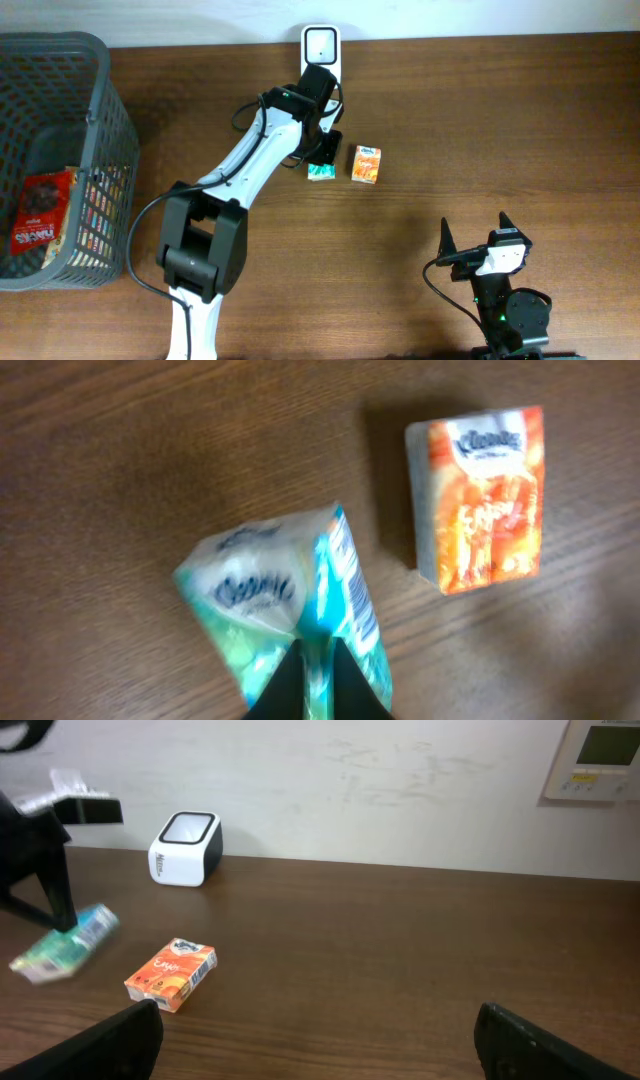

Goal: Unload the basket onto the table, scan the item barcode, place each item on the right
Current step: 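Place the tissue pack left of the orange box with the left gripper, then reach the left gripper into the basket and grasp the red snack bag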

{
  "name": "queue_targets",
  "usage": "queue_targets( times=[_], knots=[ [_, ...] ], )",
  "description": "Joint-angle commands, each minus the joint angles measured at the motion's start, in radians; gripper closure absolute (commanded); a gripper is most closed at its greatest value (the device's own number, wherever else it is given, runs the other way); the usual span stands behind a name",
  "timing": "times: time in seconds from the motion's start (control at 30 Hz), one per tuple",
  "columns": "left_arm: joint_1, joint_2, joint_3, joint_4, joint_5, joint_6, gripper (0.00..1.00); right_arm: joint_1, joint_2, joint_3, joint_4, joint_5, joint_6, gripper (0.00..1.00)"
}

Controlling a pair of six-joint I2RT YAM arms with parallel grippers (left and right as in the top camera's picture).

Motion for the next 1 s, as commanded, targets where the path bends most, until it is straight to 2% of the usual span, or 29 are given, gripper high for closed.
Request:
queue_targets(
  times=[0.0, 0.07, 0.1, 0.2, 0.33, 0.57, 0.67, 0.7, 0.73, 0.8, 0.87, 0.97],
  knots=[
    [-0.007, 0.005, 0.005, 0.013, 0.092, -0.048, 0.70, -0.005, -0.006, -0.007, -0.005, 0.012, 0.005, 0.02],
    [-0.010, 0.005, 0.005, 0.025, 0.095, -0.046, 0.12, -0.005, -0.006, -0.007, -0.005, 0.012, 0.005, 0.02],
    [-0.005, 0.004, 0.009, 0.026, 0.096, -0.046, 0.06, -0.005, -0.006, -0.007, -0.005, 0.012, 0.005, 0.02],
    [0.027, -0.011, 0.079, -0.032, 0.097, -0.047, 0.06, -0.005, -0.006, -0.007, -0.005, 0.012, 0.005, 0.02],
    [0.121, -0.052, 0.316, -0.217, 0.096, -0.047, 0.09, -0.005, -0.006, -0.007, -0.005, 0.012, 0.005, 0.02],
    [0.374, -0.153, 0.678, -0.541, 0.057, -0.047, 0.06, -0.005, -0.006, -0.007, -0.005, 0.012, 0.005, 0.02],
    [0.508, -0.201, 0.698, -0.631, -0.068, -0.047, 0.05, -0.005, -0.006, -0.007, -0.005, 0.012, 0.005, 0.02],
    [0.552, -0.209, 0.698, -0.636, -0.110, -0.047, 0.01, -0.005, -0.006, -0.007, -0.005, 0.012, 0.005, 0.02],
    [0.587, -0.210, 0.698, -0.633, -0.145, -0.048, 0.01, -0.005, -0.006, -0.007, -0.005, 0.012, 0.005, 0.02],
    [0.699, -0.207, 0.692, -0.634, -0.230, -0.142, 0.01, -0.005, -0.006, -0.007, -0.005, 0.012, 0.005, 0.02],
    [0.803, -0.207, 0.671, -0.636, -0.253, -0.216, 0.01, -0.005, -0.006, -0.007, -0.005, 0.012, 0.005, 0.02],
    [0.908, -0.207, 0.658, -0.610, -0.253, -0.216, 0.01, -0.005, -0.006, -0.007, -0.005, 0.012, 0.005, 0.02]
  ],
)
